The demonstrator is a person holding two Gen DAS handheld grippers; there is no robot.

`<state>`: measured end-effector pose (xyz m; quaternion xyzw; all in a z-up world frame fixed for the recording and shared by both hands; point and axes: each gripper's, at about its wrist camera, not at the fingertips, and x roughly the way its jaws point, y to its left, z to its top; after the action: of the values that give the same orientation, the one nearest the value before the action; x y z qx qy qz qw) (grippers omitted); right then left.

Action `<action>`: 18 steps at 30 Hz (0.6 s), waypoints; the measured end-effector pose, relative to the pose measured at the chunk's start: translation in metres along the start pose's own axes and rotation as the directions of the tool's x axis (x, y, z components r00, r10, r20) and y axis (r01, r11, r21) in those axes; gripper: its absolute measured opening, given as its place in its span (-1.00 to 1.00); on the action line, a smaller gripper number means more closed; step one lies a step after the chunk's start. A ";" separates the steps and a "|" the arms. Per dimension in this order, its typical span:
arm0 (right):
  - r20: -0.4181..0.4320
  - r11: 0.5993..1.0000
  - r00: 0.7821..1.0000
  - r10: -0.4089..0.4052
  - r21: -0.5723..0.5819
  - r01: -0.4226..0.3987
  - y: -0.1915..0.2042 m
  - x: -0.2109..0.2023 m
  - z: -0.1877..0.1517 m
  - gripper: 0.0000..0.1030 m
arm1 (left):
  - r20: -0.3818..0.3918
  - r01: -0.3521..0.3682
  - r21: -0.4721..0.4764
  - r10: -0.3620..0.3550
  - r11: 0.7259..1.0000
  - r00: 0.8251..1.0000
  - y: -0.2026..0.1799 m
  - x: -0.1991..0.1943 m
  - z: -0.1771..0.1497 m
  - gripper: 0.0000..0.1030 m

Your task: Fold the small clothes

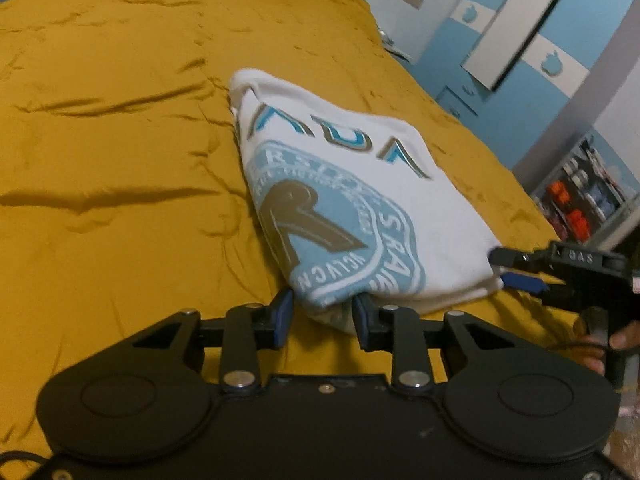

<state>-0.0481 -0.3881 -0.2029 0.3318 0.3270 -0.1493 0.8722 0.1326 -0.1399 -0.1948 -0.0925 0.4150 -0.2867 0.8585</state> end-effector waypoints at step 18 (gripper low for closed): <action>0.042 0.992 0.999 0.004 -0.128 0.001 0.026 -0.024 -0.004 -0.75 | -0.062 -0.068 -0.094 0.062 0.993 0.996 0.019 -0.003 -0.001 -0.87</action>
<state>-0.0554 -0.3650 -0.1763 0.2720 0.3173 -0.1341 0.8985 0.1384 -0.1226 -0.2006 -0.1115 0.4563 -0.2411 0.8492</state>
